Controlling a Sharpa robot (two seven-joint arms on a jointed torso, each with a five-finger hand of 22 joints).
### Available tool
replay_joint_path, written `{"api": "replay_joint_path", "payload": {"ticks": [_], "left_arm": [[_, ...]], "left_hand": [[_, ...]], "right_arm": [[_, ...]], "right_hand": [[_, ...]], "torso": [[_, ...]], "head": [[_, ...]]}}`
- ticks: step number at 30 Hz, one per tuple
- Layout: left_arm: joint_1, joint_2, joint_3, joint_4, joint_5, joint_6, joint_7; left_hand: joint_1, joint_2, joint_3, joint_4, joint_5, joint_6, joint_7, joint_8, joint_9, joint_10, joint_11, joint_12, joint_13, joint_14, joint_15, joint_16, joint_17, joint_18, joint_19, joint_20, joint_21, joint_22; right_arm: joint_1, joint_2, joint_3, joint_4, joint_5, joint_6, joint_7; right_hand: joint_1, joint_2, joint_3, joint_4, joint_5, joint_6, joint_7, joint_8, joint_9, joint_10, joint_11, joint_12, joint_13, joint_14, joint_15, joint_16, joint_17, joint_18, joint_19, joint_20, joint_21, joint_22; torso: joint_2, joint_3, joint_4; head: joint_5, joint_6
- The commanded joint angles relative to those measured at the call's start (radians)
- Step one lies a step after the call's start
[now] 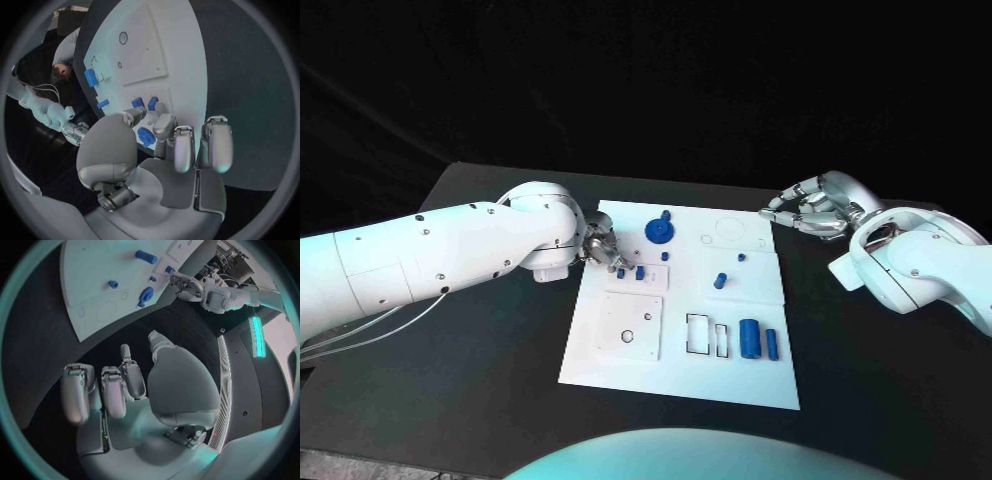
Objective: Assemble the parts on the task board
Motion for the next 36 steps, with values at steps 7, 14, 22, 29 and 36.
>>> {"api": "replay_joint_path", "payload": {"ticks": [7, 14, 22, 29, 36], "left_arm": [[0.001, -0.012, 0.013, 0.020, 0.036, -0.092, 0.034], [0.003, -0.027, 0.028, 0.035, 0.125, -0.233, 0.165], [0.002, -0.015, 0.016, 0.028, 0.088, -0.431, 0.524], [-0.013, 0.019, -0.009, 0.006, -0.130, -0.491, 0.701], [-0.025, 0.052, -0.022, -0.026, -0.312, -0.425, 0.735]], "left_hand": [[-0.007, -0.003, -0.022, 0.000, -0.006, -0.006, 0.005, 0.001, -0.004, -0.001, -0.003, -0.009, -0.009, 0.106, -0.006, 0.004, 0.263, -0.001, 0.016, -0.006, -0.015, 0.213], [0.041, -0.014, -0.029, -0.003, -0.007, -0.099, 0.035, -0.037, -0.022, -0.147, 0.018, -0.213, -0.183, 0.078, 0.014, -0.050, 0.179, 0.037, -0.089, 0.007, -0.216, 0.154], [0.271, -0.036, 0.041, -0.080, 0.102, -0.245, 0.137, -0.159, -0.181, -0.465, 0.120, -0.506, -0.467, -0.358, 0.111, -0.667, -0.486, 0.136, -0.456, 0.097, -0.997, -0.163], [0.351, -0.052, 0.039, -0.149, 0.075, -0.175, 0.123, -0.244, -0.313, -0.470, 0.125, -0.605, -0.623, -0.363, 0.116, -0.670, -0.519, 0.140, -0.428, 0.103, -1.042, -0.173], [0.359, -0.055, 0.012, -0.183, 0.061, -0.119, 0.094, -0.306, -0.373, -0.460, 0.125, -0.705, -0.747, -0.323, 0.096, -0.674, -0.548, 0.143, -0.395, 0.090, -1.053, -0.159]], "right_arm": [[-0.001, 0.002, 0.000, -0.002, -0.008, -0.002, 0.003], [-0.001, 0.004, 0.000, -0.005, -0.008, -0.004, 0.005], [-0.001, 0.005, 0.000, -0.008, -0.001, -0.007, 0.019], [-0.001, 0.007, 0.000, -0.011, 0.005, -0.008, 0.033], [-0.002, 0.007, 0.000, -0.011, 0.007, -0.006, 0.036]], "right_hand": [[-0.011, -0.002, -0.005, 0.000, 0.005, -0.005, 0.000, 0.006, 0.001, -0.007, -0.001, -0.006, 0.051, 0.099, -0.005, -0.002, 0.245, 0.006, 0.042, -0.006, -0.009, 0.221], [-0.011, -0.002, -0.006, 0.000, 0.005, -0.005, 0.000, 0.006, 0.002, -0.007, -0.001, -0.006, 0.050, 0.099, -0.005, -0.003, 0.244, 0.006, 0.042, -0.006, -0.009, 0.221], [-0.005, 0.003, -0.007, -0.003, 0.010, -0.008, 0.000, 0.005, 0.003, -0.038, -0.001, -0.042, 0.014, 0.096, -0.005, -0.008, 0.234, 0.010, 0.035, -0.006, -0.025, 0.216], [0.015, 0.009, -0.004, -0.005, 0.019, -0.011, 0.000, 0.005, 0.007, -0.047, -0.001, -0.053, 0.003, 0.093, -0.006, -0.013, 0.224, 0.013, 0.028, -0.007, -0.039, 0.211], [0.017, 0.009, -0.003, -0.005, 0.020, -0.011, 0.000, 0.005, 0.007, -0.046, -0.001, -0.053, 0.003, 0.093, -0.006, -0.013, 0.224, 0.013, 0.028, -0.007, -0.039, 0.211]], "torso": [[-0.001, -0.0001, 0.0005], [-0.001, 0.0004, 0.0010], [0.001, 0.0000, 0.0001], [0.000, -0.0020, -0.0004], [0.001, -0.0005, -0.0007]], "head": [[-0.001, 0.005], [-0.004, 0.009], [-0.012, 0.019], [-0.019, 0.023], [-0.020, 0.028]]}}
